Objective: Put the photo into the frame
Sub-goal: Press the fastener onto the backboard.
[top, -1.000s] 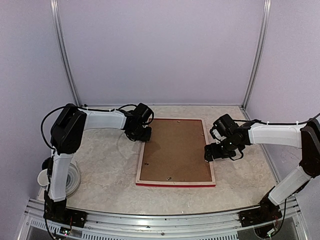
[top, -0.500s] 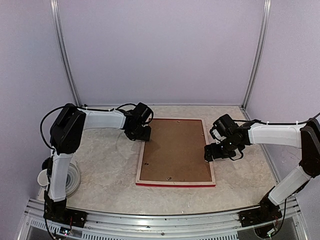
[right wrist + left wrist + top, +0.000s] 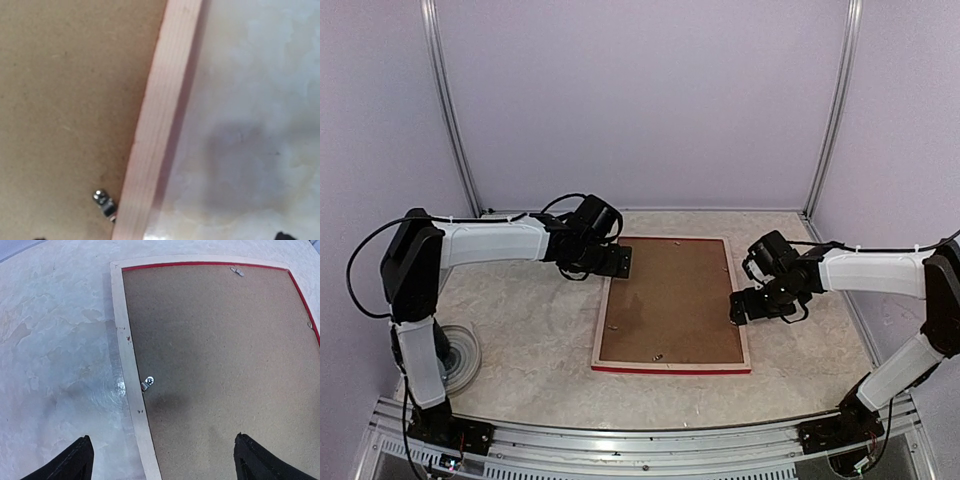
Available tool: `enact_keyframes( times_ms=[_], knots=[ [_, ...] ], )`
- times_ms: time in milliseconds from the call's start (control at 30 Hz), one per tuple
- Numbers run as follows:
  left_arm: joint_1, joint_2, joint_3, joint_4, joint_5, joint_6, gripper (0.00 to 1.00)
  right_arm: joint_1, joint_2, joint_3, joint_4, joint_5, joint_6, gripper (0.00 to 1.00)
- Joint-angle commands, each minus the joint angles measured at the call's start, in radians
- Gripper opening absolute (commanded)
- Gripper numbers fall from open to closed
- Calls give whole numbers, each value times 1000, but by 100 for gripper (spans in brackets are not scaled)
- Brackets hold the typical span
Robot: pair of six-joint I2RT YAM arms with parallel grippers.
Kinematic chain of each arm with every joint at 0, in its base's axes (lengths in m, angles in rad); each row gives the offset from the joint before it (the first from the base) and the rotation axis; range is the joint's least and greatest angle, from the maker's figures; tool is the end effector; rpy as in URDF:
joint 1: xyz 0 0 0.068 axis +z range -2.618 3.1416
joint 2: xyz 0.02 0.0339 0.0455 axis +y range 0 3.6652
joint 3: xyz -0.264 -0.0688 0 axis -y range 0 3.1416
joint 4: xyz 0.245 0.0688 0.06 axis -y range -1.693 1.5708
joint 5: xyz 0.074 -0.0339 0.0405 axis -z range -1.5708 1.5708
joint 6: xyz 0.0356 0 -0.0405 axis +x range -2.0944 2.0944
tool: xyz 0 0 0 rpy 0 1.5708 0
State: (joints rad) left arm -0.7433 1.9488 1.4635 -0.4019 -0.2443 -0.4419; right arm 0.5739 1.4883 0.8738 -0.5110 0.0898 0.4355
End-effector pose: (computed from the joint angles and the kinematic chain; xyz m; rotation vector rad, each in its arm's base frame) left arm 0.3229 -0.2851 0.2135 0.2603 2.4223 -0.2358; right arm 0.2370 0.1494 0.1856 -0.1595 2.6984 0.1896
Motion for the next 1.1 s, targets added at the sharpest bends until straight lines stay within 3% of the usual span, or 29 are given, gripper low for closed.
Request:
enact_keyframes(
  times_ms=[0, 467, 1067],
  knots=[
    [-38, -56, -70, 7, -23, -32, 99, 10, -36, -11, -4, 41, 5, 99],
    [-119, -183, -325, 49, 12, -112, 99, 10, -74, -12, -14, 72, -6, 99],
    [-156, -244, -450, 41, -15, -104, 92, 10, -94, -35, -4, 73, -1, 99]
  ],
)
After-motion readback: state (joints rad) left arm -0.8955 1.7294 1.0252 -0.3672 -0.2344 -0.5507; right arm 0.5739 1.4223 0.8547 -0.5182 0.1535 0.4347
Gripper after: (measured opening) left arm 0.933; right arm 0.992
